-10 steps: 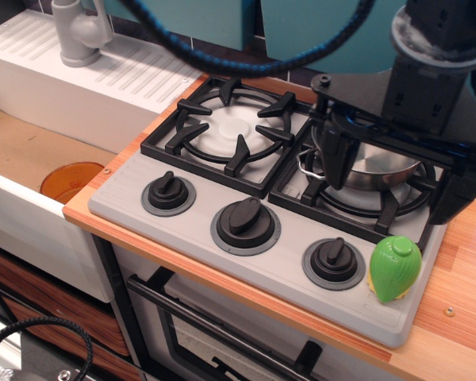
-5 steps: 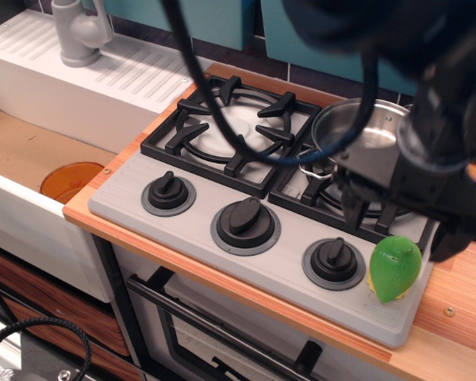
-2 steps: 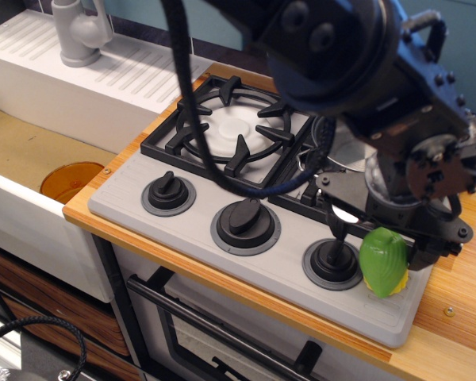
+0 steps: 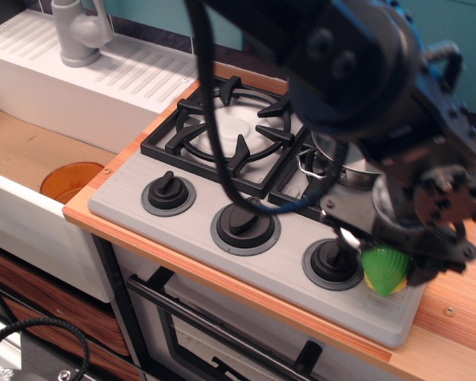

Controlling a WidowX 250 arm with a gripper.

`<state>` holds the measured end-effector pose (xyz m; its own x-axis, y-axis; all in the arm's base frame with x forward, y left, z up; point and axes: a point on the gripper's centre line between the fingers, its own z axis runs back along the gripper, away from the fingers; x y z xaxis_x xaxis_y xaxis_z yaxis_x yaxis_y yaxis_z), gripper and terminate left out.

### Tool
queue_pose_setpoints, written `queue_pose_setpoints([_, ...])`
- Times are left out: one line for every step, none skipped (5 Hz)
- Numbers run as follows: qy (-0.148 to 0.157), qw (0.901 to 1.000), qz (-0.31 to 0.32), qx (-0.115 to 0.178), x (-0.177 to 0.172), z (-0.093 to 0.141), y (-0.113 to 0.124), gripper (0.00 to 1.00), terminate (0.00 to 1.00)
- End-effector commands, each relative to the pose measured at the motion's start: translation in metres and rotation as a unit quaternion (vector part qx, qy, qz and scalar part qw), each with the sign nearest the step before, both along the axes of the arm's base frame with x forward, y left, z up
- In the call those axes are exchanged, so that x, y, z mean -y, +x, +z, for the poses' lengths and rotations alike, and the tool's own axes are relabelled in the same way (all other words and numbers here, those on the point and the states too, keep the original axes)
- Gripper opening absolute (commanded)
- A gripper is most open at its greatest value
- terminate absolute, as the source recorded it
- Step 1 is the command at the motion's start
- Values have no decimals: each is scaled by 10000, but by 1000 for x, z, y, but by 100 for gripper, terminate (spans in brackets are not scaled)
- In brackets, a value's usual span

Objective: Put corncob in pot or pan an put pot or pan on stove

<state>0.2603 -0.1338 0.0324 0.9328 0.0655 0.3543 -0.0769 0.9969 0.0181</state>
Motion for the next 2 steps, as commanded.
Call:
queue_pose_setpoints([-130,9999,71,22,11,14,14,0,0])
queue_pose_setpoints([-43,9998,158,-76,19,27,14,0,0])
